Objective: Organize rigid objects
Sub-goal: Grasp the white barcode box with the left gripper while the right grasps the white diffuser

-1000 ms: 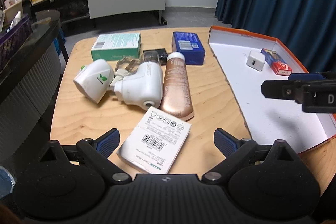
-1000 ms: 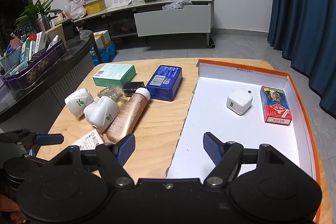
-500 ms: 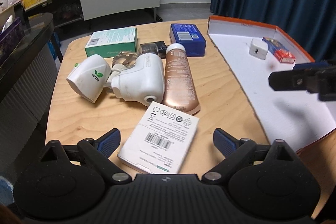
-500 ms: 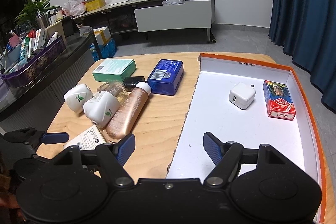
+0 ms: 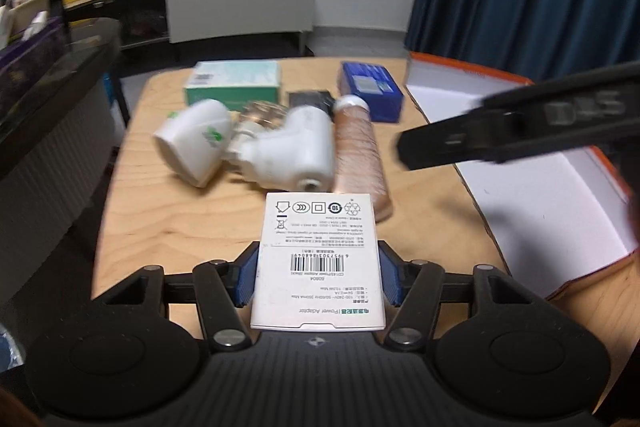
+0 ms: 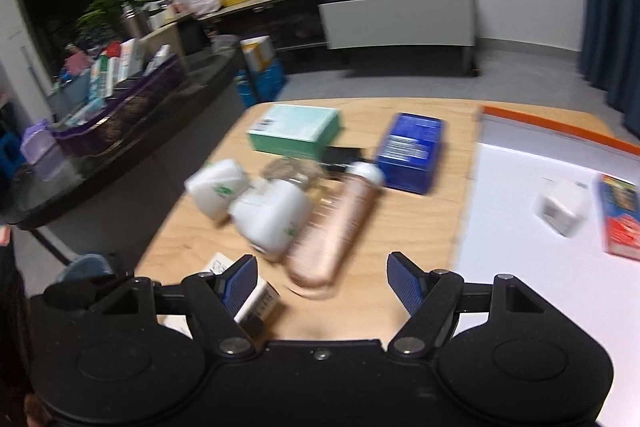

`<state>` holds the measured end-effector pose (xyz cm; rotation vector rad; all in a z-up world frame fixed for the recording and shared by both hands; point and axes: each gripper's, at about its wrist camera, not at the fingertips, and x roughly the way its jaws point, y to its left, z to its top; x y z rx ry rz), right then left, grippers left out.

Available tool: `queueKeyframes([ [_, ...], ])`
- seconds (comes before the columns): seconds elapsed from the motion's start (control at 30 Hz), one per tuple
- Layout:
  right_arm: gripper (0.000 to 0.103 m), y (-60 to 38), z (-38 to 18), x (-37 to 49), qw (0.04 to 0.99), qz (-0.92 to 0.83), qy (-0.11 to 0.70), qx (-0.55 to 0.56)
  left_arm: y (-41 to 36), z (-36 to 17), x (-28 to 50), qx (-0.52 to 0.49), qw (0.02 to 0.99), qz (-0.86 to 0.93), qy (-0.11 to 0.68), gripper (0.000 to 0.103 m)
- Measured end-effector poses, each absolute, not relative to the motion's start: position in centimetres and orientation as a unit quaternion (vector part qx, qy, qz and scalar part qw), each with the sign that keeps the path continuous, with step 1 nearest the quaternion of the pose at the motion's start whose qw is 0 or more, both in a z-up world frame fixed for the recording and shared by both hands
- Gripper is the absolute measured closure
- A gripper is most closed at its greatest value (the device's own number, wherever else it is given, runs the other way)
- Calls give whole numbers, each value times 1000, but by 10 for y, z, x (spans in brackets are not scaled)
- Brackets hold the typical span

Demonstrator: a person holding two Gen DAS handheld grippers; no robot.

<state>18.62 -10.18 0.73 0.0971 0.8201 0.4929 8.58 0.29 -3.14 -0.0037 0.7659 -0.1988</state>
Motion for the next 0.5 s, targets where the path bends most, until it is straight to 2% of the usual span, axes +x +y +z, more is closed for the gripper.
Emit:
queueKeyframes([
  [0.33,16,-52,-27,265,854,247,445,105,40,-28,75,-58,929,-67,360,43],
  [0.5,15,-39,-40,280,846,251,461,91,47,-30,77,-80,928,-66,358,43],
])
